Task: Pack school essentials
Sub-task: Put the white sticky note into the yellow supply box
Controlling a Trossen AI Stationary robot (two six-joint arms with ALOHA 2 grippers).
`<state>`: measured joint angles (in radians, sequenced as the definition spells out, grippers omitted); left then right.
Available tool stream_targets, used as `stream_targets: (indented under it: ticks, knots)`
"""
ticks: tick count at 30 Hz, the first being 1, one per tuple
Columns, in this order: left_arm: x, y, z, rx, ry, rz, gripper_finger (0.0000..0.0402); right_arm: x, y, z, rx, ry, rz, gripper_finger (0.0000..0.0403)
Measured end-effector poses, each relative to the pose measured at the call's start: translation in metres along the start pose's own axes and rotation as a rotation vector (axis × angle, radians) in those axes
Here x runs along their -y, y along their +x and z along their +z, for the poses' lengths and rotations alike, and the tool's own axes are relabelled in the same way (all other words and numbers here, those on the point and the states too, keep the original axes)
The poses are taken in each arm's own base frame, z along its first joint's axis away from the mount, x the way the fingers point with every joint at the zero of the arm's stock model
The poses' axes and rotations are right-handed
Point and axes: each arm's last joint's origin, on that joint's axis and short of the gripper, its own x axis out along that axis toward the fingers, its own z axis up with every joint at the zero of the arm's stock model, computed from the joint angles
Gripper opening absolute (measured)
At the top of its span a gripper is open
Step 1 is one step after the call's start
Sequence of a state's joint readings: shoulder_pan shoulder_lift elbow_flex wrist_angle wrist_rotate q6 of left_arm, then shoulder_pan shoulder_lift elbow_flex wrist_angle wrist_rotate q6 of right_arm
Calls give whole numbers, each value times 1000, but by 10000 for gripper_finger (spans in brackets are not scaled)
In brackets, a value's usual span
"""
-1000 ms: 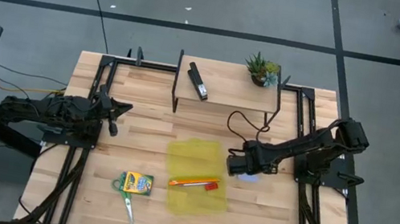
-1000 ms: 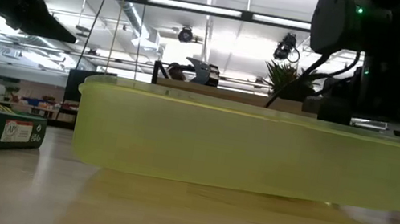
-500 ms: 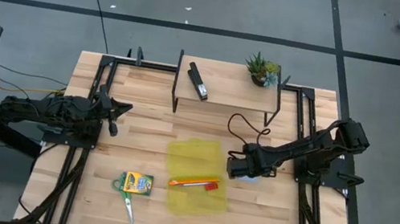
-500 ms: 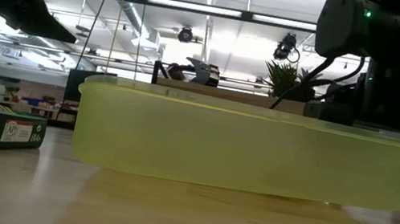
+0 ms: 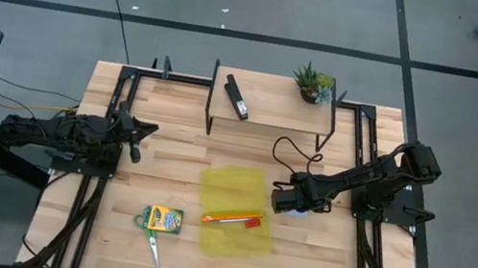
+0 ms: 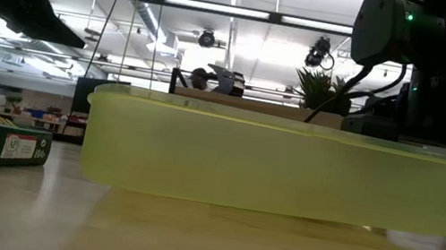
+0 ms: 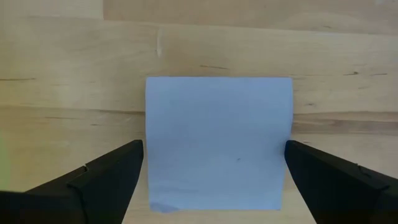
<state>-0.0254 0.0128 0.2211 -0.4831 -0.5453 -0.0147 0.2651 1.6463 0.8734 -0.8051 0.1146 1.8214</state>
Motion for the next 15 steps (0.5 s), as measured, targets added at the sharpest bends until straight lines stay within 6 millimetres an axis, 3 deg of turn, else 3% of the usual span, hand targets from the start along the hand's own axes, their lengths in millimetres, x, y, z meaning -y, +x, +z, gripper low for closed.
stream_targets:
  ticks: [15]
  knots:
    - [0,0,0,0,0,0,38,2,0,0,-10,-15,-20,400]
